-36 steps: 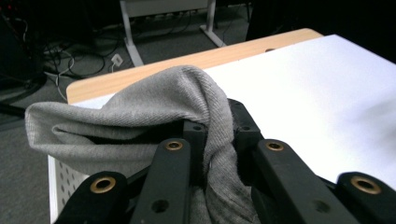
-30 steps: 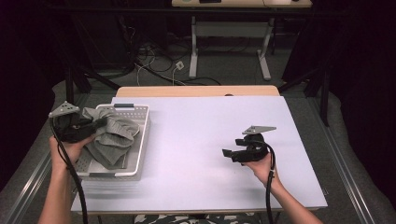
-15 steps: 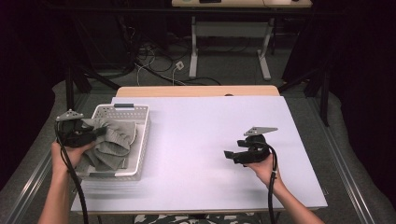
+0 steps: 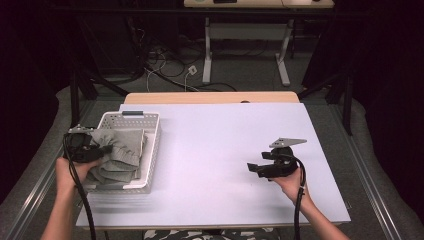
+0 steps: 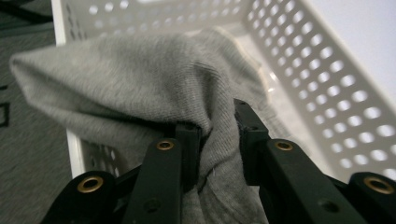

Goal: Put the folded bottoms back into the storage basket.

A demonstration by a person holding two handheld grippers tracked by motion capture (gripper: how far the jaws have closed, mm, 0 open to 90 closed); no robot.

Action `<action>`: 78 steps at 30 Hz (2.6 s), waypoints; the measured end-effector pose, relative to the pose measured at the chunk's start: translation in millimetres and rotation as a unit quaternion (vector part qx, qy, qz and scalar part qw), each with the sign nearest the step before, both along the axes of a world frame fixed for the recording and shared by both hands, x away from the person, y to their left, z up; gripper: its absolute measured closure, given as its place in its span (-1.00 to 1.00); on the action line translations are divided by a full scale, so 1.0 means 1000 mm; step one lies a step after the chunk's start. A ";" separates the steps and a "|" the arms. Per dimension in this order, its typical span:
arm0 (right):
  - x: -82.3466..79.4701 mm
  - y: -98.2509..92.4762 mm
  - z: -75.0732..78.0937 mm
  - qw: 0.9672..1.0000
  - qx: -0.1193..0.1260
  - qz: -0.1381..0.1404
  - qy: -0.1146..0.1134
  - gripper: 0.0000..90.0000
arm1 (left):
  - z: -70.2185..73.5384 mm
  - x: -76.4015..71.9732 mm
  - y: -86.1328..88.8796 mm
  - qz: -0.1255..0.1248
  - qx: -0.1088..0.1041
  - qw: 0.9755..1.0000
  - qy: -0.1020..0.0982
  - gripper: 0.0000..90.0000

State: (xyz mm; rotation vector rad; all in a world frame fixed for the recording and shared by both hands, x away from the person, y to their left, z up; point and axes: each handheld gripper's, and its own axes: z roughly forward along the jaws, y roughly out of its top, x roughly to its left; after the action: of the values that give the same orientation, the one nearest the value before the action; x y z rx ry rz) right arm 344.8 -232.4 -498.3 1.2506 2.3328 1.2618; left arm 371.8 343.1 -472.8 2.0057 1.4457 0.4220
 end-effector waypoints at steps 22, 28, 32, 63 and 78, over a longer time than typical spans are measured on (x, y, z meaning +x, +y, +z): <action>-0.001 -0.003 -0.001 1.000 0.000 0.002 -0.002 -0.50 | -0.018 0.026 -0.018 0.004 0.022 0.999 0.050 0.65; -0.001 -0.004 -0.001 1.000 0.000 0.003 -0.002 -0.50 | -0.019 0.030 -0.021 -0.001 0.016 0.998 0.057 0.65; -0.001 -0.004 -0.001 1.000 0.002 0.002 -0.002 -0.50 | -0.020 0.032 -0.025 -0.003 0.027 0.998 0.065 0.65; -0.003 -0.010 0.007 1.000 -0.002 0.001 -0.005 -0.63 | 0.007 -0.014 -0.017 -0.004 0.062 0.998 0.030 -0.78; -0.011 -0.023 0.012 1.000 -0.008 0.013 0.003 -0.83 | 0.025 -0.056 -0.053 -0.064 0.072 0.995 -0.030 -1.00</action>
State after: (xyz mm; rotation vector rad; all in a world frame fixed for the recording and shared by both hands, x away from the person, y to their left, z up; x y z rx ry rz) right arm 333.4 -255.1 -486.0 1.2248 2.3664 1.2451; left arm 316.2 290.2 -447.6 2.1661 1.2722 0.5391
